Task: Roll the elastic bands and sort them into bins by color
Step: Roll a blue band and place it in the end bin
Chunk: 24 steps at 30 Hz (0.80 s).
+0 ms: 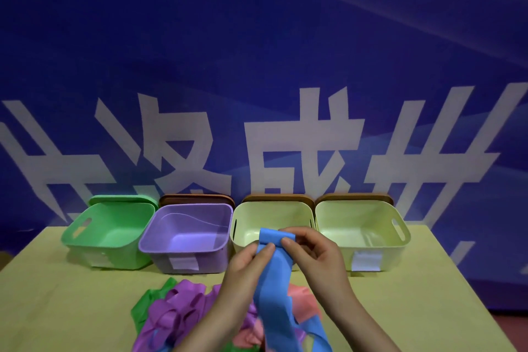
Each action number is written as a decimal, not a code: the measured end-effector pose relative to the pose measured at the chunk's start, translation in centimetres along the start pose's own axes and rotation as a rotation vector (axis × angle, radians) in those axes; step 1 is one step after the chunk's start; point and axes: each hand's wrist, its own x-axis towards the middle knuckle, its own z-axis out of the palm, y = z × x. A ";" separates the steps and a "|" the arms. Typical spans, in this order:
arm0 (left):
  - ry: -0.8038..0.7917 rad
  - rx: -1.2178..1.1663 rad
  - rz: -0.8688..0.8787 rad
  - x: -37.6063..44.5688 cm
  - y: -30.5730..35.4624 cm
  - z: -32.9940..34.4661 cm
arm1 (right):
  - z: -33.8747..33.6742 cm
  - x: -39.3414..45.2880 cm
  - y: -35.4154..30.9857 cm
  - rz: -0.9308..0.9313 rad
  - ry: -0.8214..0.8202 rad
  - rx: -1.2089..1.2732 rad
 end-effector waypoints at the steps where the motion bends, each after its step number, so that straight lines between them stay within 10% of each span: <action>1: -0.006 0.011 0.001 -0.1 0.2 -0.1 | 0.0 -0.2 0.1 -0.008 0.000 -0.013; 16: -0.160 -0.226 -0.170 -0.2 -0.3 -1.1 | -1.9 -0.2 1.2 -0.447 -0.204 -0.532; 24: -0.091 0.101 0.097 -0.6 0.4 -1.7 | -1.5 -0.8 0.0 -0.091 -0.301 -0.142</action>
